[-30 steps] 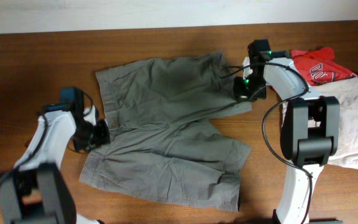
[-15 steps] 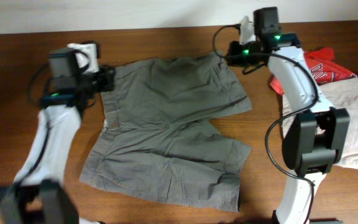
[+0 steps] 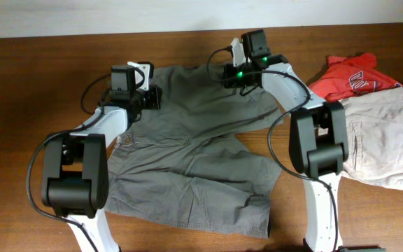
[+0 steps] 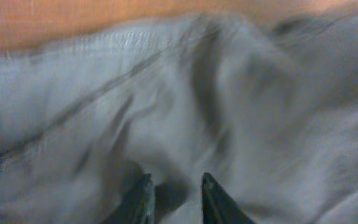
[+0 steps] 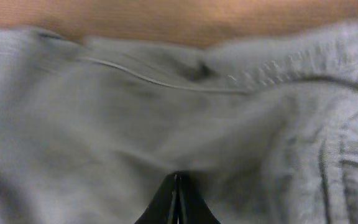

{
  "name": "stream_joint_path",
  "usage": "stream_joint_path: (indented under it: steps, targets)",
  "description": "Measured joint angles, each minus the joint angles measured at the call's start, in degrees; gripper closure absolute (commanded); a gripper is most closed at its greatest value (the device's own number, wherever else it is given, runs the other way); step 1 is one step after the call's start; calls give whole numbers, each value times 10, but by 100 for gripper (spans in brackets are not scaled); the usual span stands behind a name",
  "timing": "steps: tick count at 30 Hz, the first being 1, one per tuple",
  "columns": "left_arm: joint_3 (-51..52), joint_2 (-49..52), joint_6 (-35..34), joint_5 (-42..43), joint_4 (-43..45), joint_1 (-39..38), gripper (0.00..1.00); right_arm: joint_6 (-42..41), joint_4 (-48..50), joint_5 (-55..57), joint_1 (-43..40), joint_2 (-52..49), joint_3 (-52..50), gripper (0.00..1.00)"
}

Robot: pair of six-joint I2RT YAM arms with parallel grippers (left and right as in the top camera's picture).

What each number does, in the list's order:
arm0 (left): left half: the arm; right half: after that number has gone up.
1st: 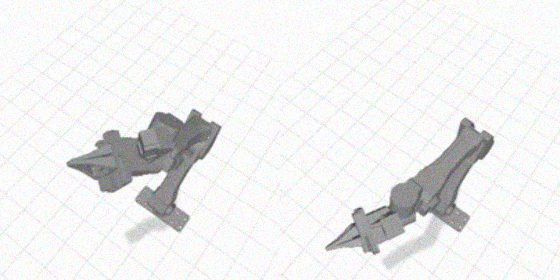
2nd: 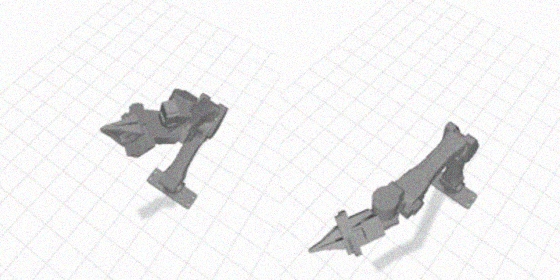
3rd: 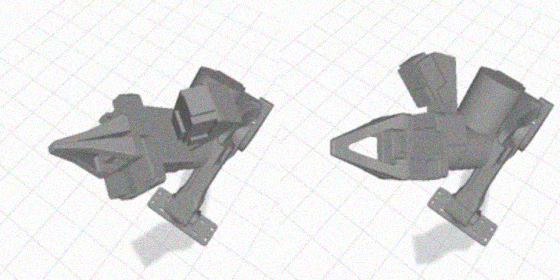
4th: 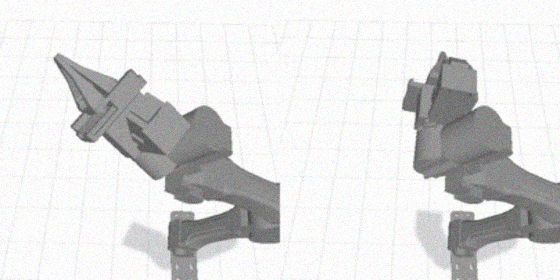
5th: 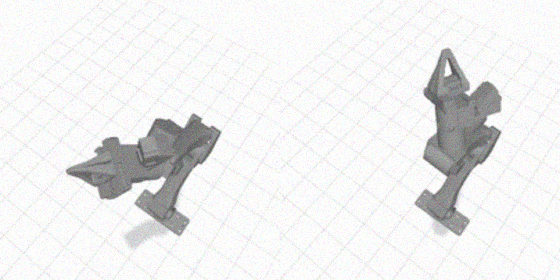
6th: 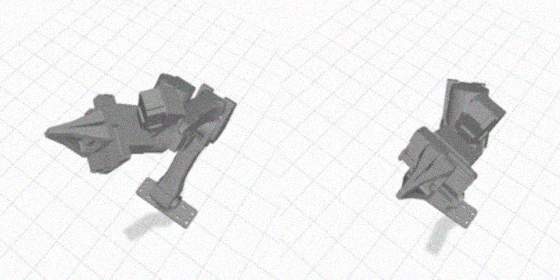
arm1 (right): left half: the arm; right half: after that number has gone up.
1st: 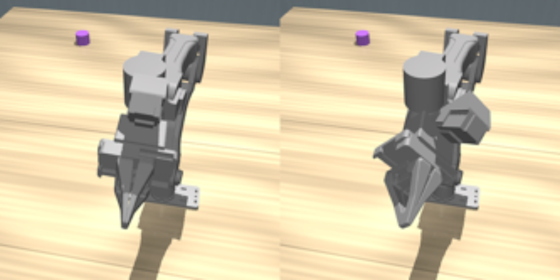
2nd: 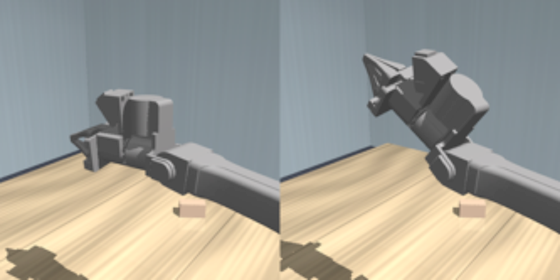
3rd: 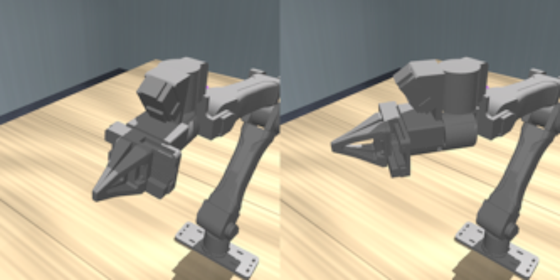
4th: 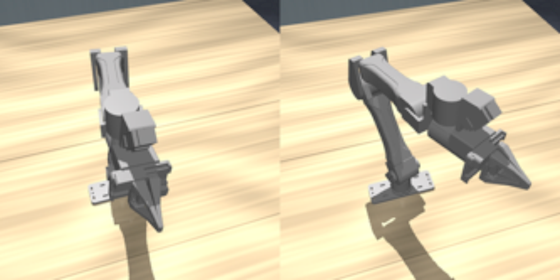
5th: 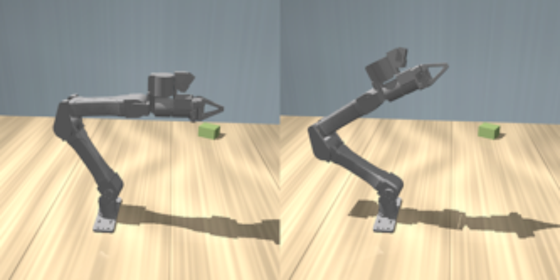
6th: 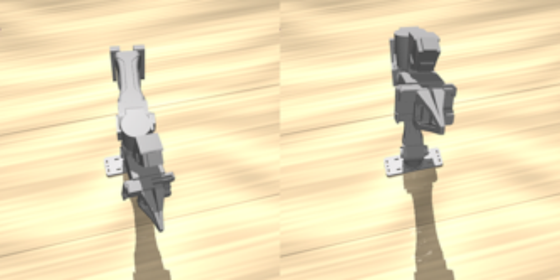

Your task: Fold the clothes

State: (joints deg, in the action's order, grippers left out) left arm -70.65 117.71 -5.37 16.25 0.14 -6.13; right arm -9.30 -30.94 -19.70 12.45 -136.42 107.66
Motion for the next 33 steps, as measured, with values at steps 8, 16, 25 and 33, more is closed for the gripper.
stream_joint_path:
  steps: [8, 16, 25, 33]
  targets:
    - [-3, 15, 0, -47, -53, 0, 81, -1, -1, 98, -12, -22, 8, 96]
    - [-9, 15, 0, -43, -81, 22, 83, 1, -58, 123, -102, -19, 19, 96]
    - [-11, 15, 0, -29, -83, 58, 82, 29, -129, 9, -222, -17, 33, 94]
    - [-11, 15, 0, -30, -83, 64, 82, 51, -158, -129, -215, -13, 110, 96]
